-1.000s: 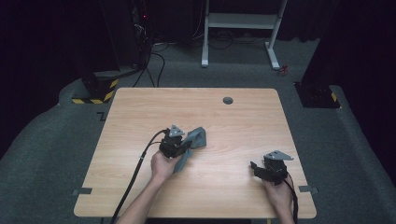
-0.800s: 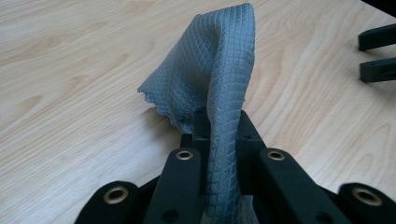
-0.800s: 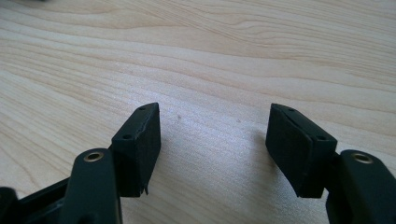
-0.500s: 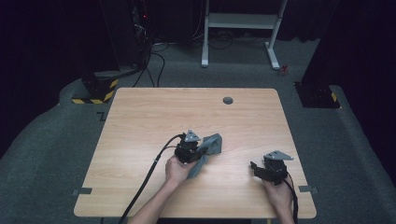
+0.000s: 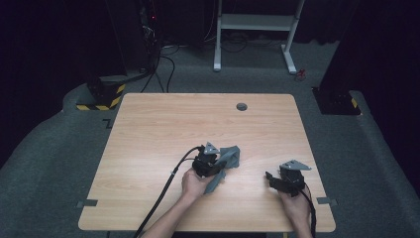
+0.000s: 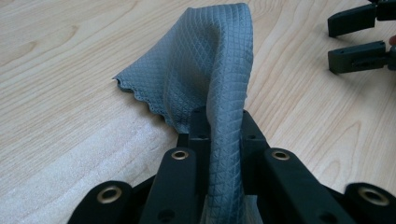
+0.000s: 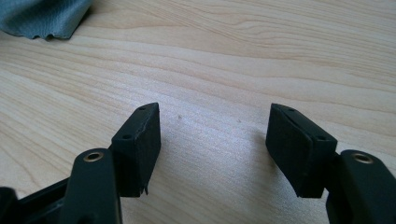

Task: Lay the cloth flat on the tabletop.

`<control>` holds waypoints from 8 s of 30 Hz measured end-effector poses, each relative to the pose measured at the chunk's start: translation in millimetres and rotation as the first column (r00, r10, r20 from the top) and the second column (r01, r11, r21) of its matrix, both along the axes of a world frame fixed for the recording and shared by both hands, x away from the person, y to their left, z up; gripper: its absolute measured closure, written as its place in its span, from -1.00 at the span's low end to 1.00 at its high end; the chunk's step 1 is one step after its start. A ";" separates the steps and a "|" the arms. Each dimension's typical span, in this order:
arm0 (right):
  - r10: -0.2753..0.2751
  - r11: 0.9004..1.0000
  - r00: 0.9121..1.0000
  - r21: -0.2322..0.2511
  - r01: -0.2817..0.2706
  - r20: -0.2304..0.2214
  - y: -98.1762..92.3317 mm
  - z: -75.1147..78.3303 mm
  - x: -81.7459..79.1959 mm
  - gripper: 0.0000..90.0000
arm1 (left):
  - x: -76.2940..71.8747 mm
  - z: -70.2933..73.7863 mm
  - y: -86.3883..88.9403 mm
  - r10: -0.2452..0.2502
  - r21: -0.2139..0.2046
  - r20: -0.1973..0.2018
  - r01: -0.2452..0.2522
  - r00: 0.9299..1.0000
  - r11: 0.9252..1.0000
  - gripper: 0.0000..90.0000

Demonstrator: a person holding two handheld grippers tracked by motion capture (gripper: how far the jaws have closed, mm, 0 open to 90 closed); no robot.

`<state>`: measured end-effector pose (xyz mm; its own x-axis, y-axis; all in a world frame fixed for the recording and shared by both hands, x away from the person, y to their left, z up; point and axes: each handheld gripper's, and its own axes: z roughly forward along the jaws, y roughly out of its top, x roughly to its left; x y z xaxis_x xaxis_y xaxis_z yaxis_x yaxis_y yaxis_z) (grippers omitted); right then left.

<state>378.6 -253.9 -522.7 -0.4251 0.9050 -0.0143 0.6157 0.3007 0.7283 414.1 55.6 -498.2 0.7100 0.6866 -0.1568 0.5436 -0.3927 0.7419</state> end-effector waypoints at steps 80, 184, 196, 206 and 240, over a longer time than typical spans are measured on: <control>0.282 0.959 0.959 0.038 -0.281 -0.029 69.3 7.2 -27.6 0.98 | -32.8 -26.8 44.4 0.034 0.088 0.136 -0.047 0.990 0.995 0.96; 0.346 0.938 0.937 0.007 -0.347 0.056 112.7 24.7 -4.7 0.49 | 53.0 -5.6 31.1 0.103 0.068 0.000 -0.103 0.995 0.992 0.26; 0.428 0.904 0.904 -0.013 -0.428 0.003 133.0 12.1 -8.0 0.51 | 62.7 -13.6 21.4 0.077 0.117 -0.015 -0.075 0.997 0.990 0.51; 0.448 0.892 0.894 -0.049 -0.449 -0.027 128.4 5.9 -9.2 0.84 | 63.2 -12.4 14.1 0.058 0.138 -0.020 -0.054 0.998 0.989 0.99; 0.451 0.892 0.892 -0.003 -0.451 -0.025 120.0 13.6 -15.0 0.51 | 33.3 -9.2 86.2 0.199 0.079 0.011 -0.199 0.980 0.977 0.38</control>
<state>363.6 -133.9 -509.0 -0.7878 0.6159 -0.0069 0.4286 0.5562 0.7120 447.5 141.7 -507.4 0.5584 0.8241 -0.0949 0.6147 -0.3343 0.7144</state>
